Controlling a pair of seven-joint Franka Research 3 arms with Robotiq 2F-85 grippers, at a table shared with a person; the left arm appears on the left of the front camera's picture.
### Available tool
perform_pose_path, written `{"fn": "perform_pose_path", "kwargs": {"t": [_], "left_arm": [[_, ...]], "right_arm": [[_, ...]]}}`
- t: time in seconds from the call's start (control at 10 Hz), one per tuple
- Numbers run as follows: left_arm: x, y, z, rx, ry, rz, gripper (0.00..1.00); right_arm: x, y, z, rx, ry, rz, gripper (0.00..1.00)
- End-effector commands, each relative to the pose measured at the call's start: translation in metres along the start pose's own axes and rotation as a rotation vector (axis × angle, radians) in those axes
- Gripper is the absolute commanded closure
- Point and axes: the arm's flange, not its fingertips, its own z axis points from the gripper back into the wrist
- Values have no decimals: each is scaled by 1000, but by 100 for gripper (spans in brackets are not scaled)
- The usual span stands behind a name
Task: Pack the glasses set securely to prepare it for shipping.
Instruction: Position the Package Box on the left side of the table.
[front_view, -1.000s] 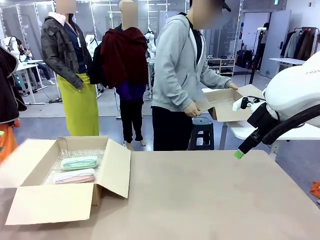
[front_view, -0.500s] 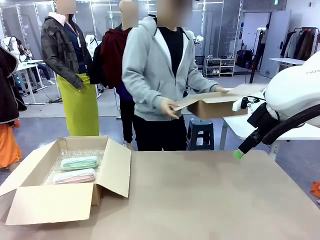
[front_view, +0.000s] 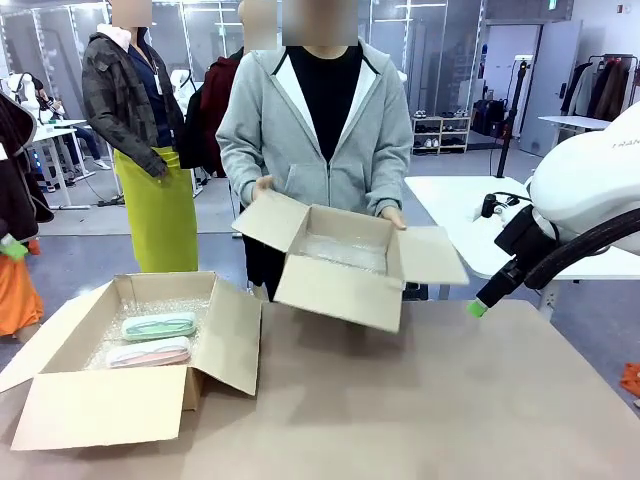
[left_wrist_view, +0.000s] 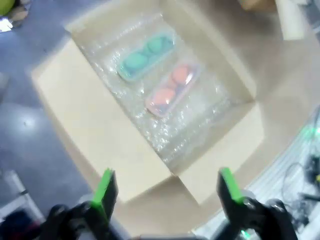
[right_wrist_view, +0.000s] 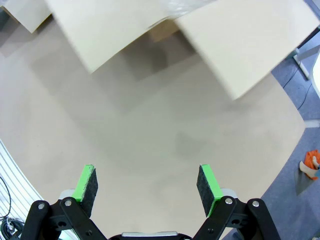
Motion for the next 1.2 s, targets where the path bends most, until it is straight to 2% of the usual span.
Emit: {"fn": "perform_pose_path", "kwargs": {"t": [0.0, 0.2, 0.3, 0.5, 0.7, 1.0, 1.1], "left_arm": [[-21, -48, -12, 127, 13, -143, 0], [-5, -87, -14, 163, -4, -231, 0], [4, -106, -15, 116, 2, -269, 0], [20, -131, -23, 103, -30, -319, 0], [29, -139, -36, 76, -8, -333, 0], [31, -138, -38, 18, -36, -337, 0], [32, -146, -40, 48, 4, -352, 0]], "right_arm": [[3, 2, 0, -11, 9, -19, 0], [3, 2, 0, -11, 9, -19, 0], [3, 2, 0, -11, 9, -19, 0], [3, 2, 0, -11, 9, -19, 0], [3, 2, 0, -11, 9, -19, 0], [3, 2, 0, -11, 9, -19, 0], [3, 2, 0, -11, 9, -19, 0]]}}
